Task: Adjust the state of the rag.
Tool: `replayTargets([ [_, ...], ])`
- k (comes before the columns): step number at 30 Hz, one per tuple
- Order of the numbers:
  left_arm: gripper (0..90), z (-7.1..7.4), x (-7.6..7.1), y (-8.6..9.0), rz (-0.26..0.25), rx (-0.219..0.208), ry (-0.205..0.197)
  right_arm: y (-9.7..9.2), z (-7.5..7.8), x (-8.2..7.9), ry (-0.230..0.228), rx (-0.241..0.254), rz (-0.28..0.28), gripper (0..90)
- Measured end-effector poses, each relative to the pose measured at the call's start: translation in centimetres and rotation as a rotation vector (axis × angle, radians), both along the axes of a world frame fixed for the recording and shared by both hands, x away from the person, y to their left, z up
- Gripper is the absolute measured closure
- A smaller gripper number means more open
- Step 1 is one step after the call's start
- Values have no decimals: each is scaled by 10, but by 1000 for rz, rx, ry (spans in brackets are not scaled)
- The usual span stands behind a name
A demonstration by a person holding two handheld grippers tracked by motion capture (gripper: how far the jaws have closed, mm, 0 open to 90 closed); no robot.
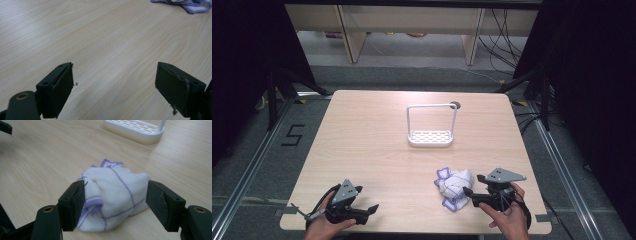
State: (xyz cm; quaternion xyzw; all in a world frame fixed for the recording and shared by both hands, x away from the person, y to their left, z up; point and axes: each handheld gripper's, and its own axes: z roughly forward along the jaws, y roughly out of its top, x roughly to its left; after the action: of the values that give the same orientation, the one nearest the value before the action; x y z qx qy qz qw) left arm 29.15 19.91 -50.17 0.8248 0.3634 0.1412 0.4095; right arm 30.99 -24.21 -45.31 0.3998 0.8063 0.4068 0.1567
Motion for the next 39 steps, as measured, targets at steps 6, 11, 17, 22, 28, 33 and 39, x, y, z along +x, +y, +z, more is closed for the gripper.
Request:
replayTargets([
  [6,150,-1,0,-2,2,-16,-5,13,0,-2,-3,-19,62,356],
  [11,150,-2,-1,-4,10,-27,-3,29,-3,-4,6,-53,120,390],
  [17,150,-2,0,-4,4,-22,0,41,-8,0,-6,-128,156,453],
  [22,150,-1,1,-2,-17,14,-7,45,-12,3,-8,-162,171,501],
  [28,150,-2,1,-3,-18,20,-7,47,-20,7,-26,-241,194,762],
  [33,150,-2,1,-3,-15,10,1,40,-7,5,-68,-198,213,852],
  [39,150,-1,5,-7,-10,-7,11,25,36,4,-142,-63,197,860],
])
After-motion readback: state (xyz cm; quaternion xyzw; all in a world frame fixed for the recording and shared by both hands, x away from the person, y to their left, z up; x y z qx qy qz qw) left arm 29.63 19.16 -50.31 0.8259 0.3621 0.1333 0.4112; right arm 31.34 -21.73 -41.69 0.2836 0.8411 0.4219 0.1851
